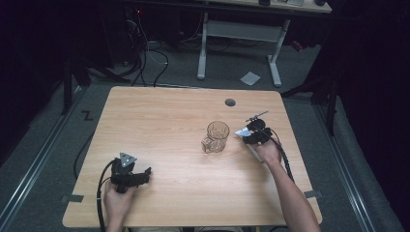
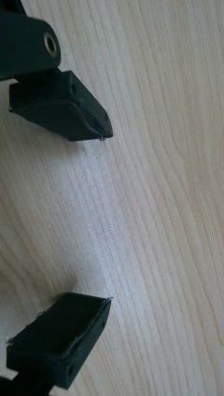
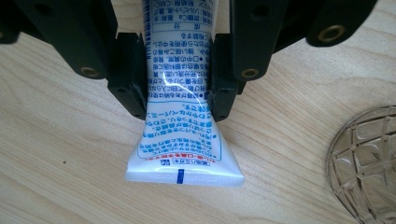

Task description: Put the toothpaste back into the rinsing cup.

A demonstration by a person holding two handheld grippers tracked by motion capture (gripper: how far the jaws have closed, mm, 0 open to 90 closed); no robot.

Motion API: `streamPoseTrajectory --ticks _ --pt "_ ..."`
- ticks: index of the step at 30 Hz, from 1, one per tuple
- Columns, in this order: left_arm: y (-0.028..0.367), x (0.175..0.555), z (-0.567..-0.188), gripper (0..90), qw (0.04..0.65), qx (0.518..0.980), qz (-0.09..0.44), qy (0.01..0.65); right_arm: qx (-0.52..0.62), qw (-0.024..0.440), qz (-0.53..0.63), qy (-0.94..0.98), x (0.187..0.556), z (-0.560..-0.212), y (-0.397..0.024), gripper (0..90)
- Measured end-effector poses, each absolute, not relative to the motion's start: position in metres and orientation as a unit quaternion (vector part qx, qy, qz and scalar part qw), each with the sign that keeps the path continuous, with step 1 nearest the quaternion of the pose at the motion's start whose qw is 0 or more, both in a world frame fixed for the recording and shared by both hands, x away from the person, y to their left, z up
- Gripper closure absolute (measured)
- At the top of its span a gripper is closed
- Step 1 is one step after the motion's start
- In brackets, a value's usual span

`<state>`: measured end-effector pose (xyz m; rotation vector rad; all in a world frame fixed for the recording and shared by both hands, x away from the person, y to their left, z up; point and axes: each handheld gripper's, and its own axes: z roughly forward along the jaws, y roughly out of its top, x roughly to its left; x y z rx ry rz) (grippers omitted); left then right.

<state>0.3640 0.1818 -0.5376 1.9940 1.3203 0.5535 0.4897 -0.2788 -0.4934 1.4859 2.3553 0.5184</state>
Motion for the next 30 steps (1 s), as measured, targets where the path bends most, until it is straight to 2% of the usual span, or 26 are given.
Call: streamPoseTrajectory --ticks 11,22,30 --pt "0.182 0.364 -0.537 15.6 0.335 0.766 0.211 0.506 0.526 0.129 0.224 0.810 0.488 -0.485 -0.289 65.8" --pt "0.182 0.364 -0.537 15.6 0.336 0.766 0.211 0.506 0.523 0.129 0.249 0.805 0.482 -0.474 -0.293 66.9" --pt "0.182 0.364 -0.538 15.6 0.337 0.765 0.212 0.507 0.509 0.157 0.275 0.800 0.471 -0.461 -0.297 68.0"
